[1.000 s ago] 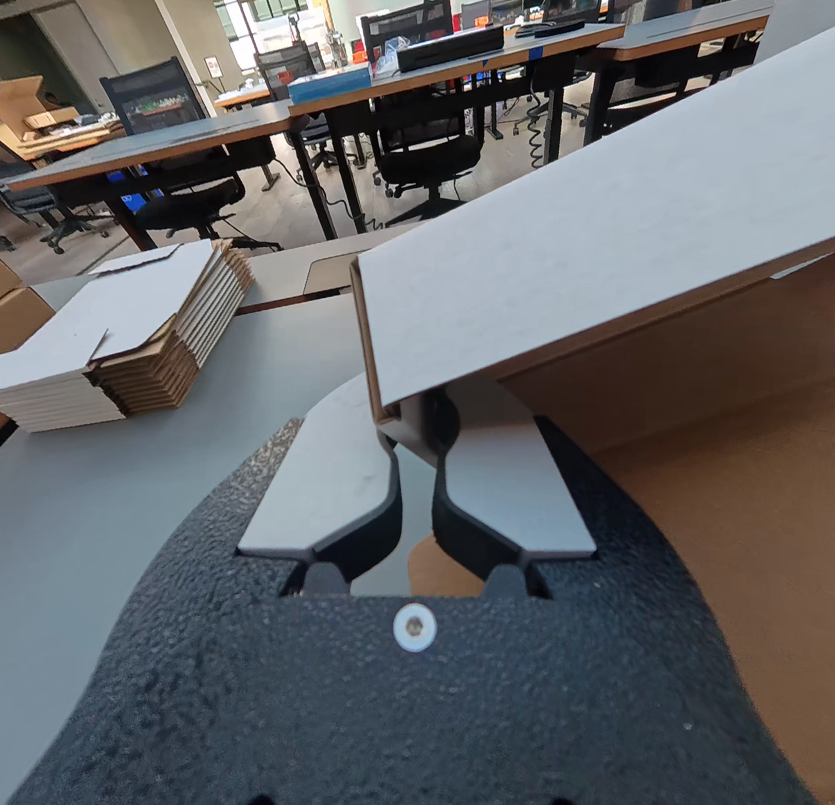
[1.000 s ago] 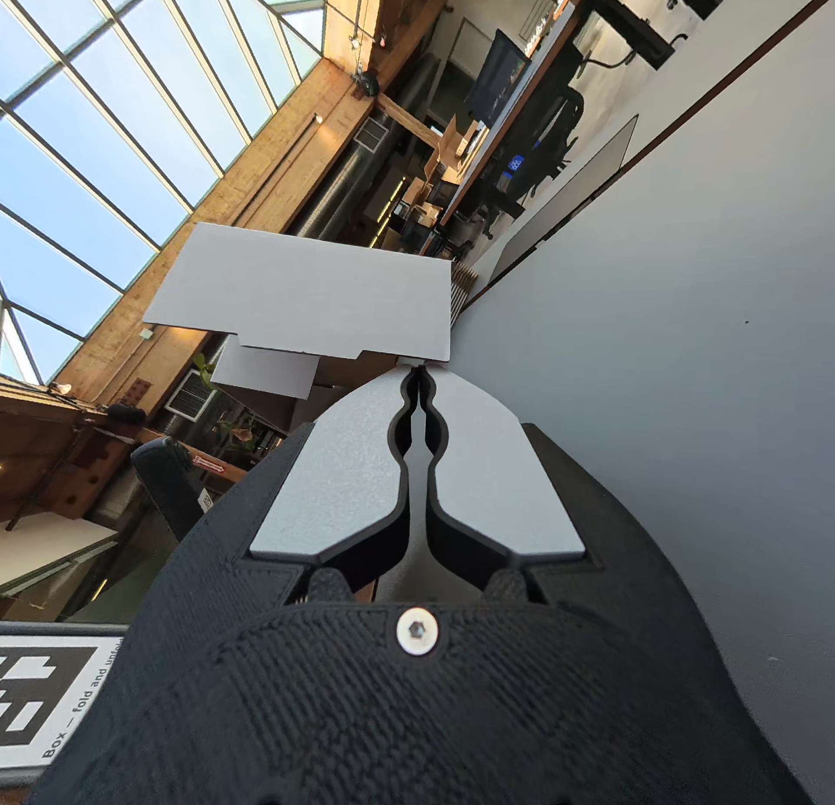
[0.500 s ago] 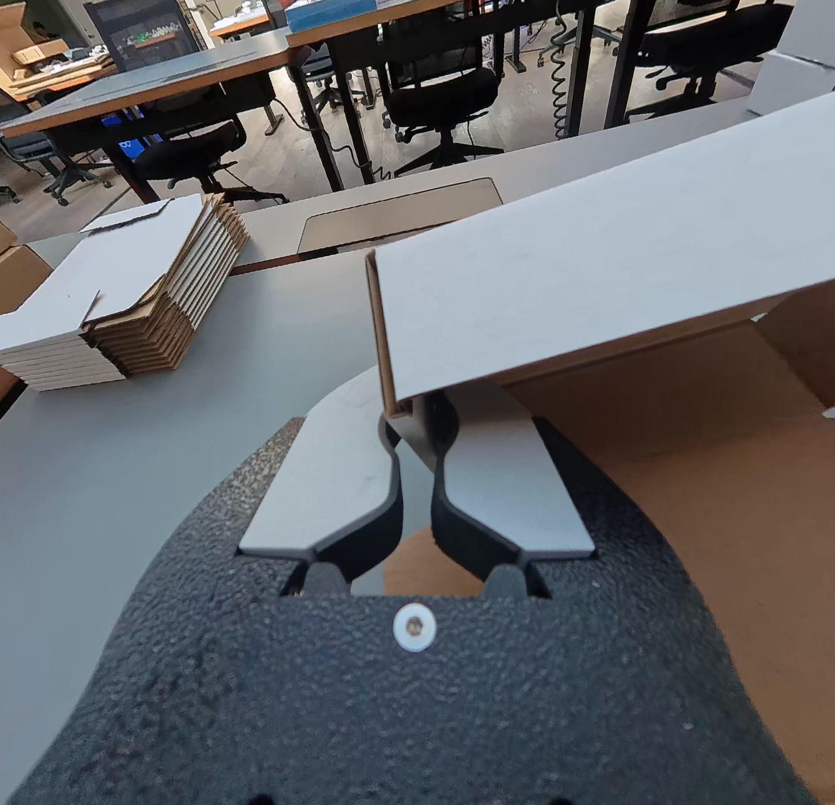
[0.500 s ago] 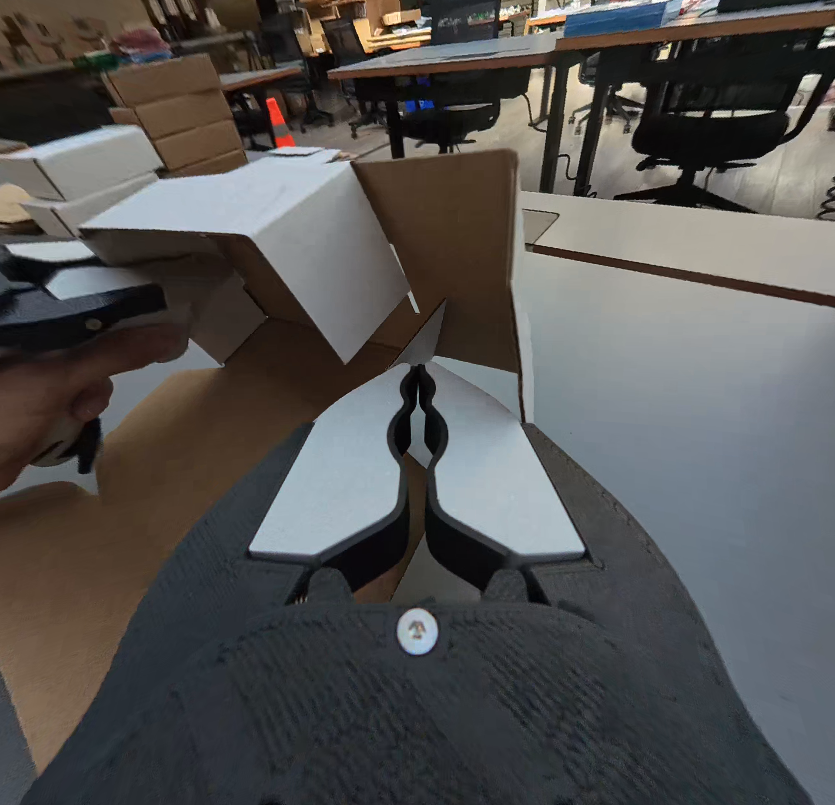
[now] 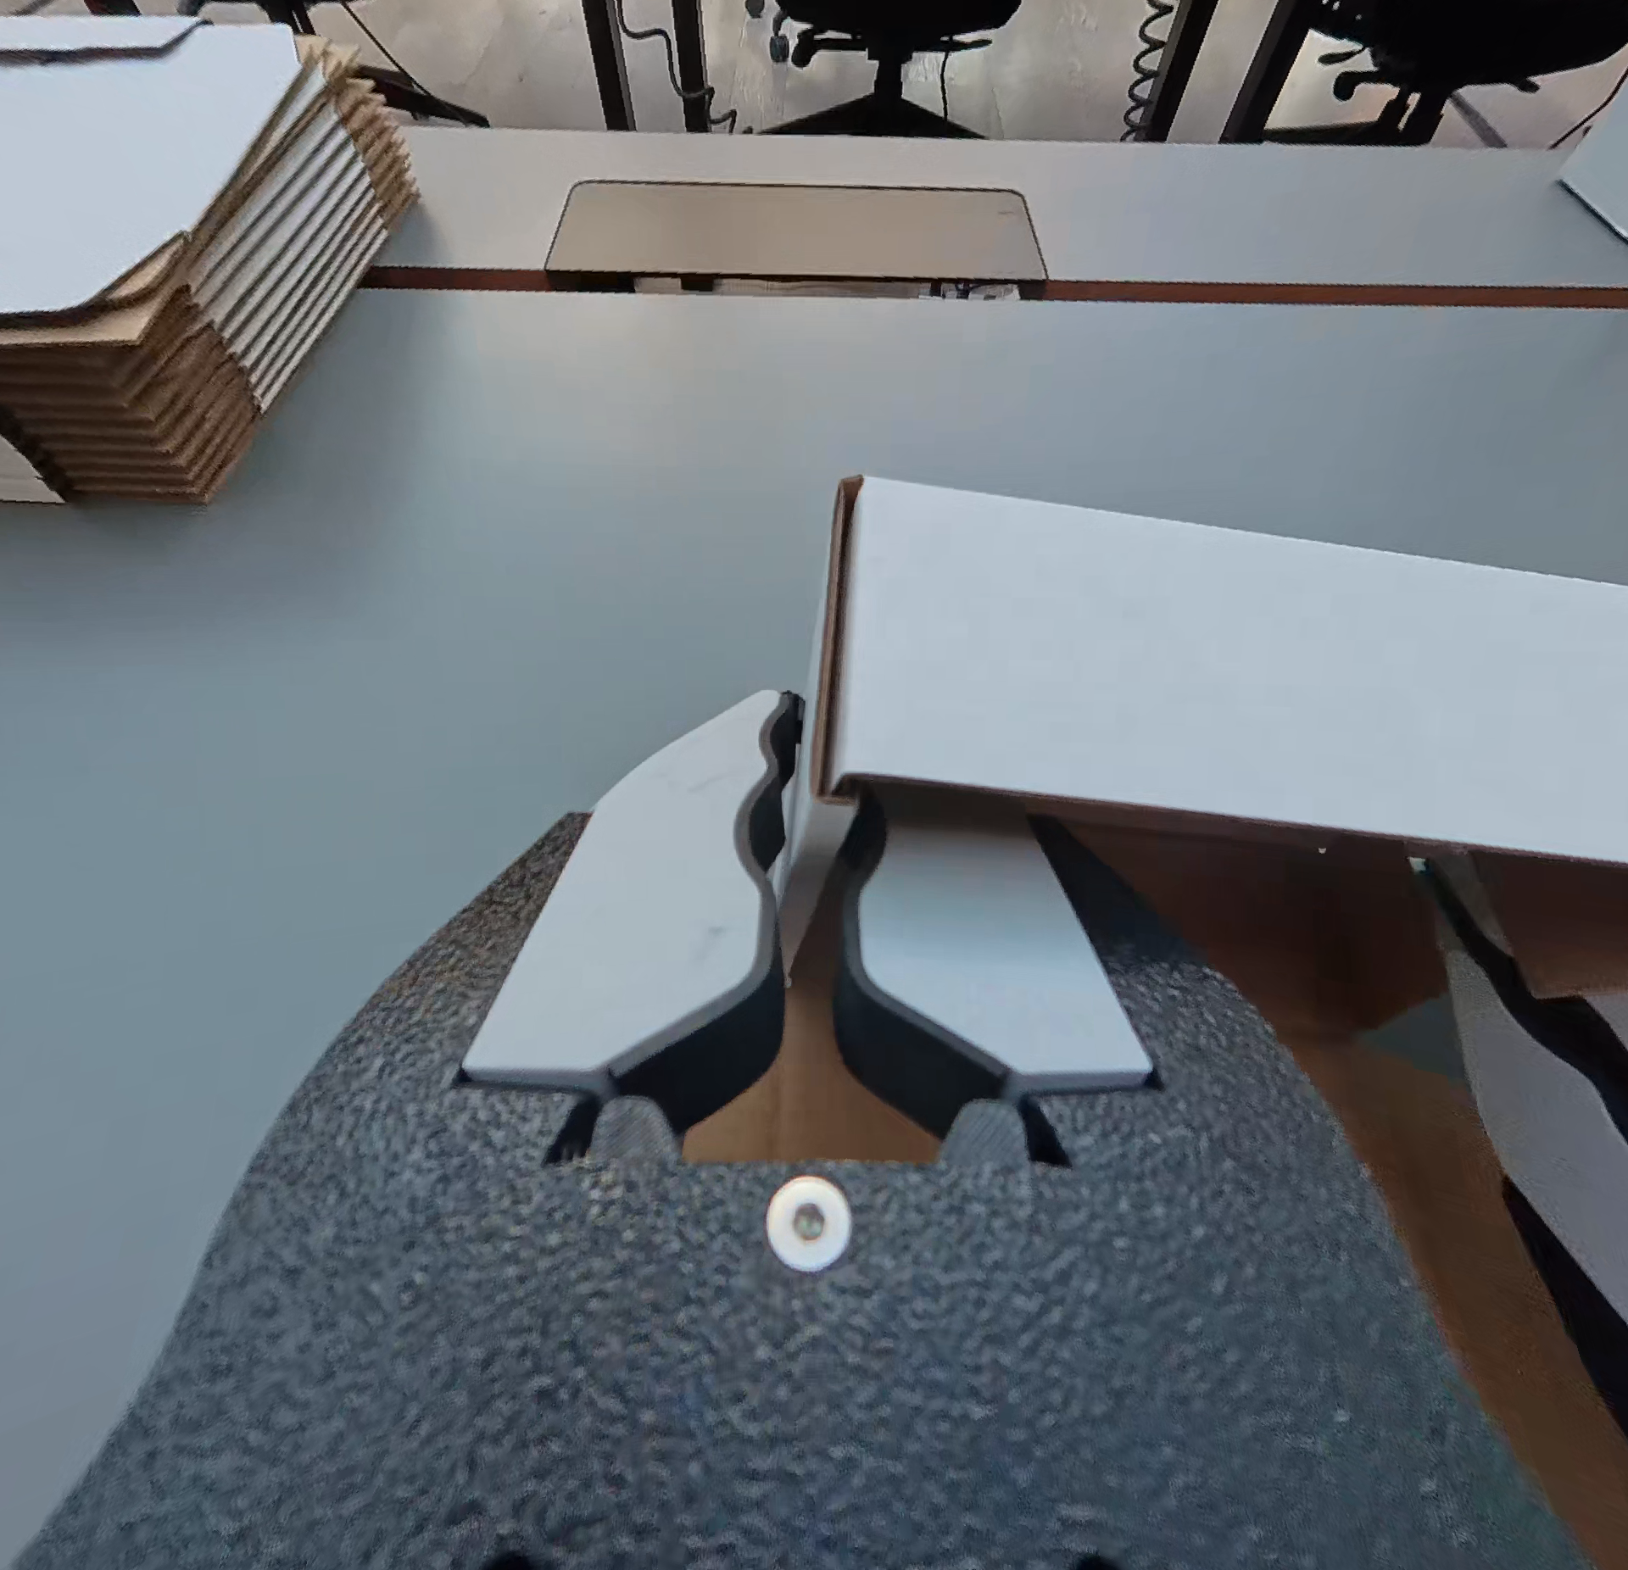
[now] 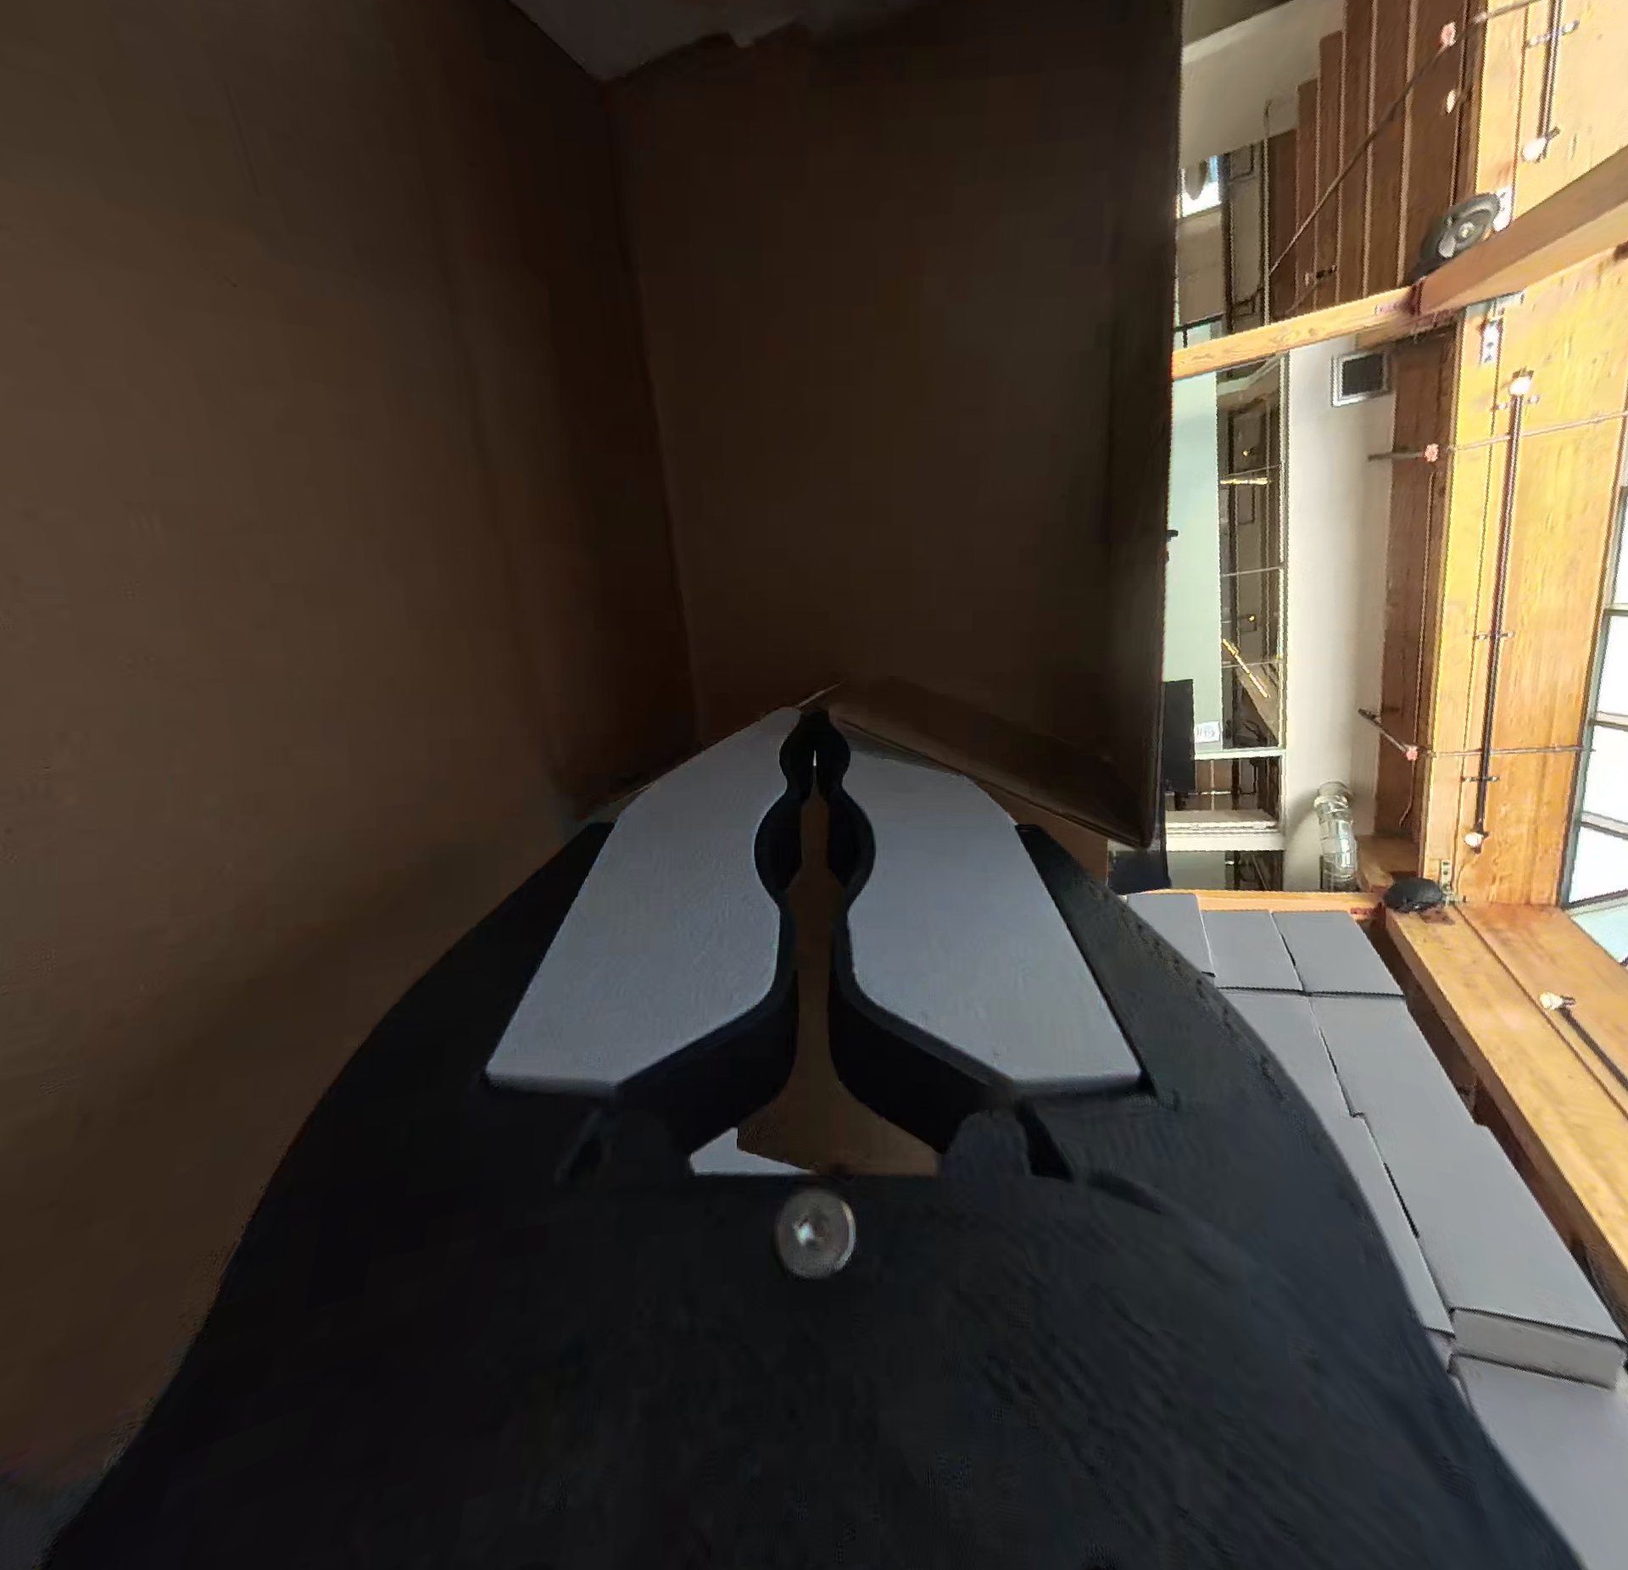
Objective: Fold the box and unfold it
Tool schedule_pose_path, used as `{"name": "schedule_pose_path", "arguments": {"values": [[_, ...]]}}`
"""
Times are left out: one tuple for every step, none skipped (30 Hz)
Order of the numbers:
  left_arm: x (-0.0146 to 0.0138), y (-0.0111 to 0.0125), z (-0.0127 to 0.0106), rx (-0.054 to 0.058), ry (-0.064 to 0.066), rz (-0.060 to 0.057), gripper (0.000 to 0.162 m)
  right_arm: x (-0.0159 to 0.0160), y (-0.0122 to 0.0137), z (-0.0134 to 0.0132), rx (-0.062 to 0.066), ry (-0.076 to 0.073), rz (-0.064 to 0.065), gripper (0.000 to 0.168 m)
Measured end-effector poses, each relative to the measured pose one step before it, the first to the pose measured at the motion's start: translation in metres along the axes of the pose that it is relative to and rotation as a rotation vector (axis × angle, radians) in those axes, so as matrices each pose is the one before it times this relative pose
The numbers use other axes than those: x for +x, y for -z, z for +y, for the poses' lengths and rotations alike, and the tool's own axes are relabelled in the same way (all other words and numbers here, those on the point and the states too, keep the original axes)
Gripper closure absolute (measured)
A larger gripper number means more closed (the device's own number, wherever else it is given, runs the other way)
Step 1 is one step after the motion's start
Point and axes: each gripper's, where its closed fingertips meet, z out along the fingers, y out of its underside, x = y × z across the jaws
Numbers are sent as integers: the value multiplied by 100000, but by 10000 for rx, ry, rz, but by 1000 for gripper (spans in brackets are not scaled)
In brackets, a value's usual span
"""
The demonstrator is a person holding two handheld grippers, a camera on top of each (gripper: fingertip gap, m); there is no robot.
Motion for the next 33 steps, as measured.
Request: {"name": "schedule_pose_path", "arguments": {"values": [[55, -328, 659, -133, -15, 24, 156, -739, -213, -148, -68, 379, -98, 168], [128, -239, 567, -97, 126, 126, 156, -890, -324, -78, -24, 259, -277, 168], [55, -67, 151, 103, 108, 100, 156, -632, -307, -117, 41, 98, -214, 168], [-27, 60, 41, 6, -63, -8, 156, -309, -192, -135, 70, 38, -134, 168], [-4, 3, 4, -50, -107, -31, 156, -251, -159, -60, 6, 61, -199, 168], [8, -40, -26, -33, -72, 6, 156, -263, -170, -64, -24, 136, -274, 168], [23, -53, -21, -11, -20, 36, 156, -316, -198, -67, -37, 321, -293, 168], [23, -26, -22, -5, -26, 24, 156, -259, -170, -58, -68, 448, -224, 168], [5, -8, -2, -2, -60, 6, 156, -219, -137, -82, -97, 574, -155, 168], [13, 7, -15, 9, -26, 17, 156, -138, -77, -98, -63, 670, -87, 168], [14, 6, -19, 12, 8, 22, 156, -22, -21, -44, -44, 343, -70, 168], [9, -1, -1, 1, -3, 8, 156, -56, -29, 15, -16, -110, -161, 168], [12, -2, -8, -4, -21, -18, 156, -48, -23, 12, 135, -231, -163, 167], [9, 8, -26, -3, -17, -22, 156, -28, -28, 22, 176, -320, -130, 167], [18, -3, -17, -7, 1, -18, 156, 3, 9, 26, 163, -297, -32, 167], [0, -36, 6, -17, -15, -15, 156, 29, 12, 11, 131, -201, 24, 168], [42, -62, 48, -16, 1, 17, 156, -33, 70, 19, 90, -100, -74, 168], [43, -60, -34, 38, 18, 16, 156, 104, 138, 18, 103, -133, -53, 168], [1, -25, -15, 15, -44, -36, 156, 34, 255, 39, 94, -298, -163, 168], [4, -12, -11, 5, -12, -14, 156, 104, 418, 164, 18, -481, -170, 168], [-80, -17, -36, 42, 46, -33, 156, 216, 655, 210, 44, -539, -95, 168], [-221, -28, -62, 76, 51, -67, 156, 224, 867, 91, 216, -526, -96, 168], [-257, -55, -68, 63, 88, -38, 156, 64, 1062, -31, 348, -475, -217, 168], [-274, -80, -75, 39, 144, 3, 156, -131, 1250, -95, 390, -423, -344, 167], [-360, -104, -103, 24, 140, -25, 156, 84, 1336, -223, 502, -474, -187, 166], [-426, -99, -181, 31, 129, -50, 156, 355, 1363, -239, 598, -549, -50, 164], [-393, -74, -258, 36, 153, -19, 155, 602, 1325, -146, 618, -660, 4, 163], [-321, -12, -317, 43, 152, 25, 156, 1038, 1246, -8, 608, -816, 161, 159], [-252, 52, -366, 57, 129, 49, 156, 1667, 1137, 82, 610, -991, 421, 154], [-172, 118, -372, 54, 95, 56, 155, 2093, 972, 33, 653, -1077, 530, 152], [-52, 158, -326, 37, 35, 88, 156, 2432, 736, 97, 562, -1118, 599, 152], [90, 145, -264, 13, 19, 121, 156, 2325, 410, 189, 312, -1035, 478, 149], [220, 165, -247, 28, 5, 161, 156, 1793, 23, 29, 222, -883, 172, 144]]}}
